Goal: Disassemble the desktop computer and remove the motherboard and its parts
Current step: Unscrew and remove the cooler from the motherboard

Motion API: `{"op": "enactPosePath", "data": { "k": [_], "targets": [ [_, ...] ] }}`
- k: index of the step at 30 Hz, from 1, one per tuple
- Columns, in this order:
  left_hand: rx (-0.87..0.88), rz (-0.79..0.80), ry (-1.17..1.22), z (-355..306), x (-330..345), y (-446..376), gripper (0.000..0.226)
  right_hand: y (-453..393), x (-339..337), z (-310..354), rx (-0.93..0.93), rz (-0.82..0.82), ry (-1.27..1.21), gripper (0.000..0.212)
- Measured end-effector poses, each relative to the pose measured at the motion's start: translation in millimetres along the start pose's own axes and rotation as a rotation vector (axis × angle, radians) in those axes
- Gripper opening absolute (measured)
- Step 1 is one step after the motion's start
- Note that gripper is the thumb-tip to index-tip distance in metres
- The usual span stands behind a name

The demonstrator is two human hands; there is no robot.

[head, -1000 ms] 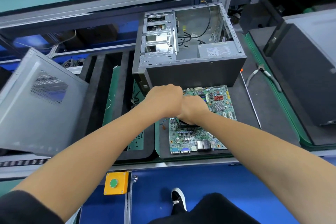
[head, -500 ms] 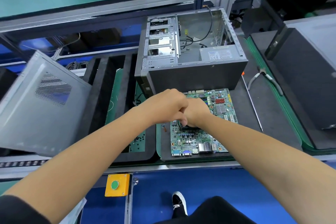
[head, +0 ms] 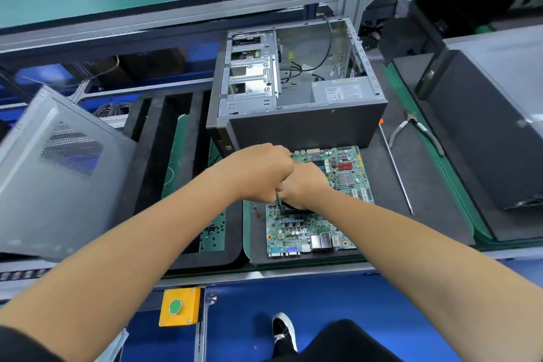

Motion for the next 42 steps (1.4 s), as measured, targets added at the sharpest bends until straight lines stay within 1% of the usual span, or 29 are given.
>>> {"op": "enactPosePath", "data": {
  "k": [4, 6, 10, 13, 14, 15, 16, 17, 19, 20, 23, 27, 28, 31, 33, 36, 39, 42],
  "targets": [
    [-0.015, -0.036, -0.001, 1.1, -1.7, -1.5, 0.037, -0.9, 1.0, -0.7, -0.020, -0.009, 0.000, 0.030],
    [-0.047, -0.053, 0.017, 2.6, 0.1, -0.6, 0.044, -1.9, 1.7, -1.6, -0.017, -0.016, -0.029, 0.030],
    [-0.183, -0.034, -0.024, 11.1, 1.4, 0.9, 0.042, -4.2, 6.1, -3.3, 0.009, -0.073, -0.053, 0.035],
    [-0.191, 0.004, -0.066, 11.7, 1.8, -0.8, 0.041, -7.0, 9.5, -3.7, -0.001, -0.083, -0.058, 0.033],
    [-0.174, 0.021, -0.051, 11.0, 2.5, -1.5, 0.037, -7.5, 10.0, -4.3, -0.010, -0.080, -0.055, 0.031],
    [-0.152, 0.044, 0.003, 11.0, 3.5, -1.8, 0.029, -7.3, 10.0, -4.6, -0.021, -0.081, -0.044, 0.028],
    [-0.126, 0.071, 0.084, 11.7, 4.3, -1.8, 0.016, -6.8, 9.4, -4.9, -0.028, -0.086, -0.033, 0.027],
    [-0.104, 0.100, 0.176, 13.1, 5.9, -0.9, 0.014, -5.7, 8.7, -4.9, -0.030, -0.094, -0.030, 0.027],
    [-0.073, 0.158, 0.291, 14.3, 6.5, 0.2, 0.031, -4.5, 7.3, -4.0, -0.027, -0.103, -0.033, 0.030],
    [-0.075, 0.161, 0.293, 14.4, 6.4, -0.3, 0.034, -3.8, 6.5, -3.4, -0.022, -0.108, -0.035, 0.032],
    [-0.091, 0.060, 0.213, 10.5, 2.3, -5.4, 0.026, -2.4, 4.3, -3.5, -0.004, -0.122, -0.056, 0.034],
    [-0.104, 0.002, 0.125, 7.3, 2.6, -10.4, 0.004, -1.9, 3.5, -4.1, -0.001, -0.088, -0.053, 0.036],
    [-0.112, -0.009, 0.103, 6.6, 2.4, -11.3, 0.005, -1.4, 3.3, -4.4, -0.003, -0.073, -0.043, 0.036],
    [-0.144, -0.028, 0.087, 4.9, 2.0, -11.7, 0.028, -1.6, 2.9, -4.8, 0.002, -0.051, -0.067, 0.033],
    [-0.174, -0.047, 0.022, 4.4, 0.5, -10.8, 0.037, -2.3, 3.8, -4.5, 0.009, -0.063, -0.070, 0.034],
    [-0.210, -0.017, -0.093, 2.7, -0.7, -8.6, 0.038, -4.0, 6.3, -4.8, 0.018, -0.064, -0.057, 0.035],
    [-0.258, 0.046, -0.108, 5.5, -0.3, -10.9, 0.036, -4.4, 5.4, -5.1, 0.024, -0.068, -0.060, 0.034],
    [-0.235, 0.096, -0.071, 5.0, 1.2, -8.6, 0.034, -6.0, 7.3, -4.8, 0.016, -0.056, -0.051, 0.030]
  ]
}}
Point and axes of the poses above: each hand's wrist, its own y-axis away from the middle knuckle, its own x-axis out of the palm, z = x × y, the point moved 4 cm from there along -y, towards the middle knuckle, and after that the axes turned 2 degrees about -x, right-handed, at the moved point
